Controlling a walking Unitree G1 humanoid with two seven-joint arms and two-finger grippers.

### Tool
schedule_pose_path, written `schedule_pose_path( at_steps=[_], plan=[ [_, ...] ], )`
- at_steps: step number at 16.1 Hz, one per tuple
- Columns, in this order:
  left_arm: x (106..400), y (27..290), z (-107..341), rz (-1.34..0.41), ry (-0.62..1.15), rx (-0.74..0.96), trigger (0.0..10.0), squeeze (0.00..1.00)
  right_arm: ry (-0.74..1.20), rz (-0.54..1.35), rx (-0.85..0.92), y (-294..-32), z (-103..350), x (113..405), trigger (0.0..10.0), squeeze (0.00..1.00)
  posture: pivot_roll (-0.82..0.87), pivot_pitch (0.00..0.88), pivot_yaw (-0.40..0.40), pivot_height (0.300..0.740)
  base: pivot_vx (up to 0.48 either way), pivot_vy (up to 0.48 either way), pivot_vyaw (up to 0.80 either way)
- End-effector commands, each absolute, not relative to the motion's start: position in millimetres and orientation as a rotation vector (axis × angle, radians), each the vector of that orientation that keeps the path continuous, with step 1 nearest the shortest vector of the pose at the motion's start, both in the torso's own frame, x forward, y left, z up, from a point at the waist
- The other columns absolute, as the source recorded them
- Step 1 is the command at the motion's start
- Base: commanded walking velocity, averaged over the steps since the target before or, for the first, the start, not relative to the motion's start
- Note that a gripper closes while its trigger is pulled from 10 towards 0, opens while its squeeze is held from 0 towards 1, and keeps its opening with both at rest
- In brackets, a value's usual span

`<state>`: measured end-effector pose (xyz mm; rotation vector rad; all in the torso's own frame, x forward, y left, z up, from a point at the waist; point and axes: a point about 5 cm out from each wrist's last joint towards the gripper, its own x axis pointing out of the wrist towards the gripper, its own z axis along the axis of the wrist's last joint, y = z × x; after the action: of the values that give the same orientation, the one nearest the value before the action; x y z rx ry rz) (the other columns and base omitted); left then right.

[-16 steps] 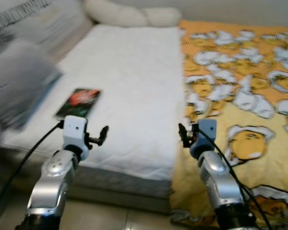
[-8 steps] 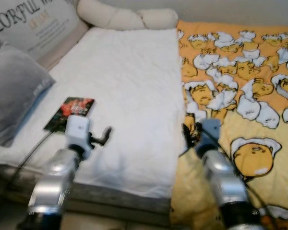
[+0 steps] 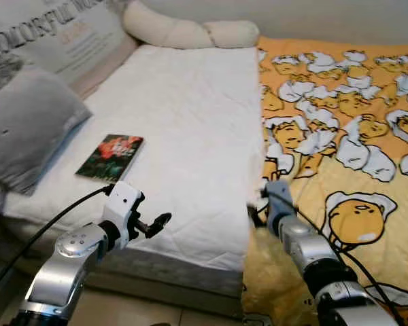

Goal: Clean up the room

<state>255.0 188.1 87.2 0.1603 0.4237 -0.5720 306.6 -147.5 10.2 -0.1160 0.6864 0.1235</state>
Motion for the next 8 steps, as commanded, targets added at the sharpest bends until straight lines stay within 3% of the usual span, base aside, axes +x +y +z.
schedule_pose_path(
  at_steps=[1,2,3,4,5,6,8],
  plan=[
    [258,186,93,-0.597,0.415,0.174,10.0,0.00,0.732,0.140,-0.100,-145,4,304,10.0,0.00,0.13,0.000,0.053,0.740,0.000,0.000,0.00],
    [258,185,95,-0.618,0.419,0.176,10.0,0.00,0.774,0.187,-0.076,-138,-3,300,10.0,0.00,0.13,0.000,0.055,0.740,0.000,0.000,0.00],
    [258,185,97,-0.637,0.431,0.178,10.0,0.00,0.812,0.190,-0.080,-138,-9,296,6.2,0.00,0.14,0.000,0.057,0.740,0.000,0.000,0.00],
    [257,185,97,-0.642,0.436,0.179,10.0,0.00,0.834,0.191,-0.070,-139,-13,292,1.5,0.00,0.14,0.000,0.057,0.740,0.000,0.000,0.00],
    [257,186,97,-0.644,0.438,0.179,10.0,0.00,0.841,0.191,-0.068,-139,-14,291,1.5,0.00,0.15,0.000,0.056,0.740,0.000,0.000,0.00],
    [256,186,97,-0.647,0.443,0.180,10.0,0.00,0.858,0.178,-0.079,-142,-17,289,0.0,0.00,0.16,0.000,0.053,0.740,0.000,0.000,0.00],
    [255,188,97,-0.648,0.450,0.182,10.0,0.00,0.867,0.162,-0.097,-146,-19,288,0.0,0.00,0.16,0.000,0.052,0.740,0.000,0.000,0.00]
  ],
)
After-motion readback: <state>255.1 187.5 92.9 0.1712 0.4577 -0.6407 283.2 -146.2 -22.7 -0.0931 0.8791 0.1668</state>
